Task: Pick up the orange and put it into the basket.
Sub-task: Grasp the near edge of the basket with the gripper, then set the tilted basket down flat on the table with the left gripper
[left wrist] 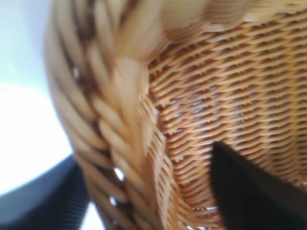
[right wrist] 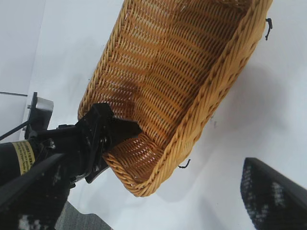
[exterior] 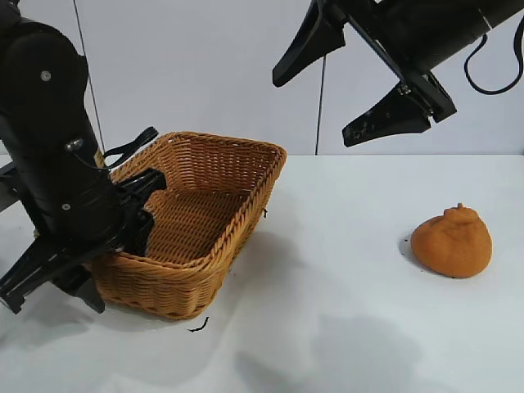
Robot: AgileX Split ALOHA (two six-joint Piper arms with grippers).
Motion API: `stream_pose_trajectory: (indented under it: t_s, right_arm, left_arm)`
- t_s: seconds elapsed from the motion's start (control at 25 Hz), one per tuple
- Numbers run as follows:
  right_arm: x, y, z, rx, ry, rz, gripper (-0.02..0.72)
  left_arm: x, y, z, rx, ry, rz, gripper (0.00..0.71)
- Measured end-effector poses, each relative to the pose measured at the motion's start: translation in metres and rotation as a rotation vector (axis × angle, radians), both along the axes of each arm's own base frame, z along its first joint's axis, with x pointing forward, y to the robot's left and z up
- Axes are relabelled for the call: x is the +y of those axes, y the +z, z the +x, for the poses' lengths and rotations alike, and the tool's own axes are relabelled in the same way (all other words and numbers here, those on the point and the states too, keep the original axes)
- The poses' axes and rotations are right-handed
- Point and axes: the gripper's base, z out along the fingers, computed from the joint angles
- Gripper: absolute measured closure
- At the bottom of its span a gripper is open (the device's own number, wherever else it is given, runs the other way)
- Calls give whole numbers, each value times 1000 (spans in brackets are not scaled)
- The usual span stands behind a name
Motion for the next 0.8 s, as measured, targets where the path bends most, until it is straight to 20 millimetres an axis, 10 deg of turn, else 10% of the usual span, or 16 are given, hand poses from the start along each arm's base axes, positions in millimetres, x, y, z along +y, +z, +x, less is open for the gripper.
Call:
stream_pose_trajectory:
  t_s: [0.28, 0.8]
  right_arm:
    - [0, 0, 0, 0, 1, -1, 8]
    - [0, 0, 0, 1, 5, -5, 8]
  left_arm:
    - [-2, 5, 5, -15, 8, -12, 619]
    - [16, 38, 45, -50, -120, -76, 618]
